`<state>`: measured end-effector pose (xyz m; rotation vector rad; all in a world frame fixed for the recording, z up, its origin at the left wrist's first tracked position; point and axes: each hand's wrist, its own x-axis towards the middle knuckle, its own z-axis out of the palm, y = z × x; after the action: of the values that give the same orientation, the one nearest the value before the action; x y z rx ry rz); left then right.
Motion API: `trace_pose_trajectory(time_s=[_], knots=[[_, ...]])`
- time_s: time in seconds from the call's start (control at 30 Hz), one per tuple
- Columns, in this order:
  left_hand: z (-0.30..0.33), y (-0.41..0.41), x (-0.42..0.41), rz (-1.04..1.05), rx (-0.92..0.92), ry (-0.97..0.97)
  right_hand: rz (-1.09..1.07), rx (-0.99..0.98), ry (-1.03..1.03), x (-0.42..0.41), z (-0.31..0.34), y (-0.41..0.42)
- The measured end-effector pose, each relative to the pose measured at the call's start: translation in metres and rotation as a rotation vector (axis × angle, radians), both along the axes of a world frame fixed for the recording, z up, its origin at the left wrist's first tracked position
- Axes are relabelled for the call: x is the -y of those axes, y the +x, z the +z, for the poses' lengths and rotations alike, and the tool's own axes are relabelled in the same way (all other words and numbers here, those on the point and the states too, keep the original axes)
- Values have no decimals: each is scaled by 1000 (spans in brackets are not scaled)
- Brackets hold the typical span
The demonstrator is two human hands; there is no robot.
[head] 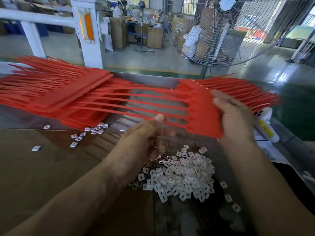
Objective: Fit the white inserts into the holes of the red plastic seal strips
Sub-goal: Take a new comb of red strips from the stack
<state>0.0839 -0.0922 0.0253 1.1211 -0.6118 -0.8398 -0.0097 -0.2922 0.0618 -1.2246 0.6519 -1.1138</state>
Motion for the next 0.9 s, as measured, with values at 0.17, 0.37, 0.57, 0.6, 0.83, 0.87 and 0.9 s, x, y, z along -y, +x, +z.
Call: trace_pose_trajectory(time_s=[0.17, 0.37, 0.57, 0.6, 0.83, 0.87, 0.9], knots=[[0, 3, -3, 18, 66, 18, -138, 174, -48, 18, 5, -17], [4, 1, -9, -12, 144, -30, -142, 291, -98, 10, 7, -25], [0, 7, -12, -9, 250, -17, -141, 289, -141, -33, -6, -7], [-1, 7, -12, -6, 247, -25, -104, 267, -155, -39, -10, -4], [-3, 16, -6, 121, 117, -230, 163, 232, -136, -59, -22, 9], [-3, 18, -7, 119, 108, -233, 199, 249, -95, -56, -21, 8], [-3, 21, -9, 112, 118, -229, 238, 263, -50, -54, -20, 7]])
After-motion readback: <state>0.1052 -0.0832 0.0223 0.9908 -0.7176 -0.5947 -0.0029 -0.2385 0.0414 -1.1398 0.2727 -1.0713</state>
